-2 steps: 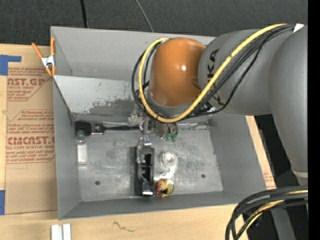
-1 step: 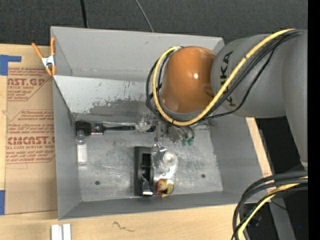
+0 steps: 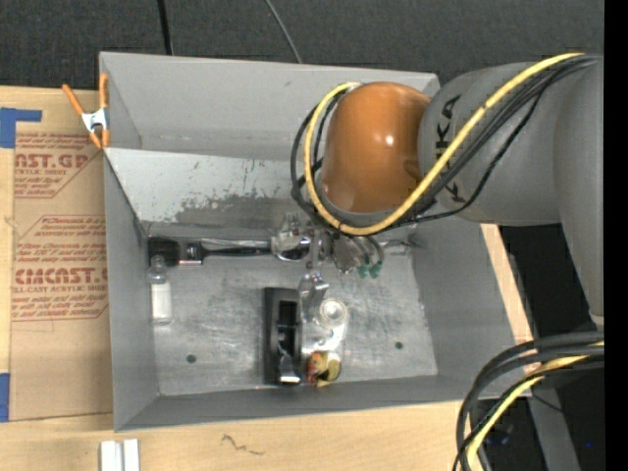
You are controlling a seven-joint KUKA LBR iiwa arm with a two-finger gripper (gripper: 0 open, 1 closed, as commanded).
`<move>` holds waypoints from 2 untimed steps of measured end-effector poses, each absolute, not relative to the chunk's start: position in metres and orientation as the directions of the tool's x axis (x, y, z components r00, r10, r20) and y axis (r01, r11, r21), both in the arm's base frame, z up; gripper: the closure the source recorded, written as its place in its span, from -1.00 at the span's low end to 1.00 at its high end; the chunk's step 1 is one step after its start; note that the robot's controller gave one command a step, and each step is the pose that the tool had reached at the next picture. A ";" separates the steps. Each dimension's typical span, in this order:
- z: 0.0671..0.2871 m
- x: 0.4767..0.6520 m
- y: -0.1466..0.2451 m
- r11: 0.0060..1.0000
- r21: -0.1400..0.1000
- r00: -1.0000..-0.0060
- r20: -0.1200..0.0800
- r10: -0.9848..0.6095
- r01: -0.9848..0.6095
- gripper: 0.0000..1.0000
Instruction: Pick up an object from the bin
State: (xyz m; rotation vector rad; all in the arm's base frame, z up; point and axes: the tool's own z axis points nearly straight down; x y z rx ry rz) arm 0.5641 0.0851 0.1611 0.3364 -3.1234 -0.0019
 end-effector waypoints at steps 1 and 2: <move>0.116 0.551 0.082 0.972 0.000 -0.972 -0.009 -0.236 -0.236 -1.00; 0.098 0.534 0.116 0.971 -0.002 -0.969 -0.066 -0.237 -0.237 1.00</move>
Offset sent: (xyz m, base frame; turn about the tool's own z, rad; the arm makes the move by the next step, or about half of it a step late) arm -0.0722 0.0601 -0.0911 -0.0392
